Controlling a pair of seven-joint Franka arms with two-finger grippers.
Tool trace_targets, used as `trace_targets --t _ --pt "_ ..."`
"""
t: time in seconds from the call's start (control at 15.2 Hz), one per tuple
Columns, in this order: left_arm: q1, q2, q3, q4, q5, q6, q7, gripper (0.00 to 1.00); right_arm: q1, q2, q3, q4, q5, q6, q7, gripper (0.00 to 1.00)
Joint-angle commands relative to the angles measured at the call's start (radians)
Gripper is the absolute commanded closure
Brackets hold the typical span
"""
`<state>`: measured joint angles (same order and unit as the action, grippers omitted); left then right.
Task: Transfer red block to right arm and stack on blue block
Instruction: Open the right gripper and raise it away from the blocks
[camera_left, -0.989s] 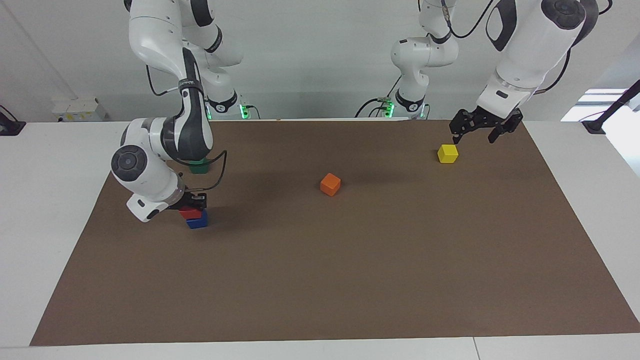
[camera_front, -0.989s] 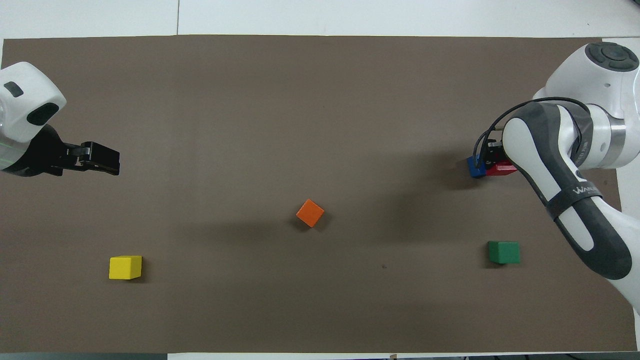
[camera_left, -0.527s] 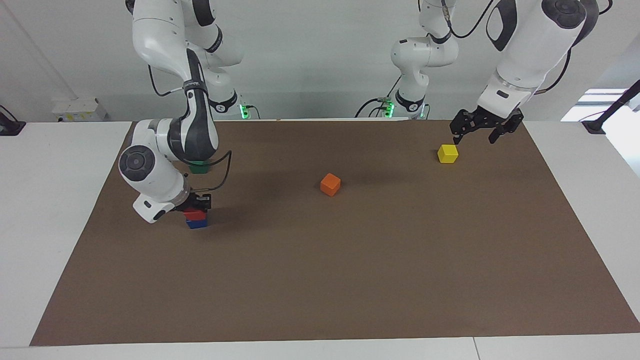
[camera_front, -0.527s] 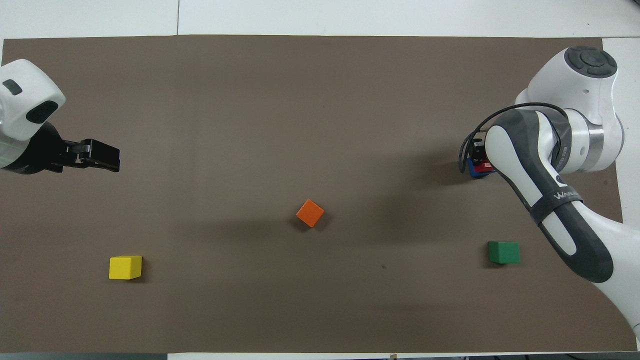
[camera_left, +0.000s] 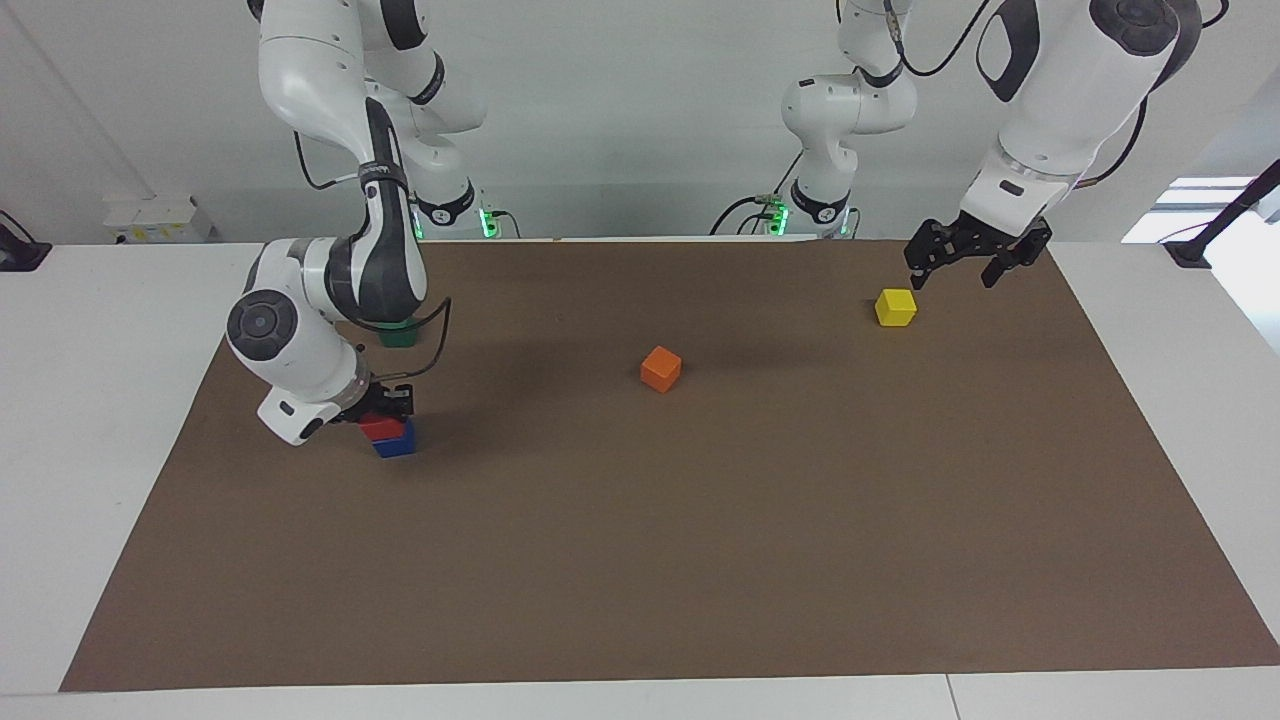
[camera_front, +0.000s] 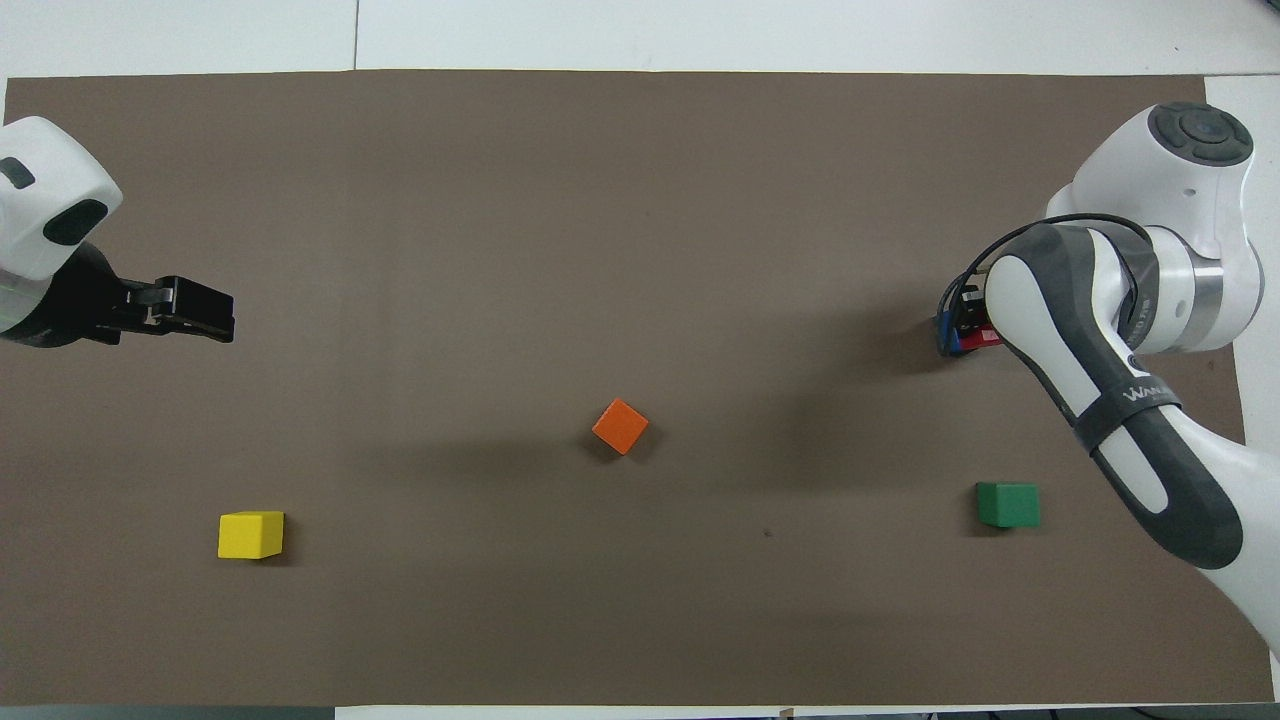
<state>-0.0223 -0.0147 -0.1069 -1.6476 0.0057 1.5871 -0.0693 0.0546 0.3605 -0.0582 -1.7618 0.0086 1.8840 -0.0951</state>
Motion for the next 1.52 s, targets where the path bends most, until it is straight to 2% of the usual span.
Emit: trace_targets --t 0.0,0.2,0.26,0.4,0.46,1.05,1.32,1.45 --pt "-0.008 -0.013 0.013 -0.008 0.008 0.01 0.003 0.0 -0.013 -0.028 0.011 -0.038 -0.022 0.02 -0.015 1.0" --pt "-0.001 -0.013 0.013 -0.009 0.008 0.01 0.003 0.0 -0.015 -0.028 0.011 -0.038 -0.022 0.02 -0.015 1.0" --pt "0.001 -0.013 0.013 -0.011 0.008 0.008 0.003 0.0 -0.015 -0.028 0.011 -0.038 -0.022 0.02 -0.015 0.97" --pt "0.001 -0.013 0.013 -0.011 0.008 0.008 0.003 0.0 -0.015 -0.028 0.011 -0.036 -0.022 0.017 -0.015 0.27" --pt "0.001 -0.014 0.013 -0.011 0.008 0.008 0.003 0.0 -0.015 -0.028 0.011 -0.036 -0.022 0.015 -0.014 0.0" --pt "0.001 -0.013 0.013 -0.009 0.008 0.008 0.003 0.0 -0.009 -0.031 0.014 -0.002 -0.003 -0.022 -0.005 0.0" --pt "0.001 -0.013 0.013 -0.011 0.008 0.008 0.003 0.0 -0.002 -0.092 0.017 0.037 0.047 -0.061 0.009 0.0" --pt "0.001 -0.013 0.013 -0.011 0.008 0.008 0.003 0.0 -0.001 -0.155 0.02 0.038 0.047 -0.065 0.035 0.0"
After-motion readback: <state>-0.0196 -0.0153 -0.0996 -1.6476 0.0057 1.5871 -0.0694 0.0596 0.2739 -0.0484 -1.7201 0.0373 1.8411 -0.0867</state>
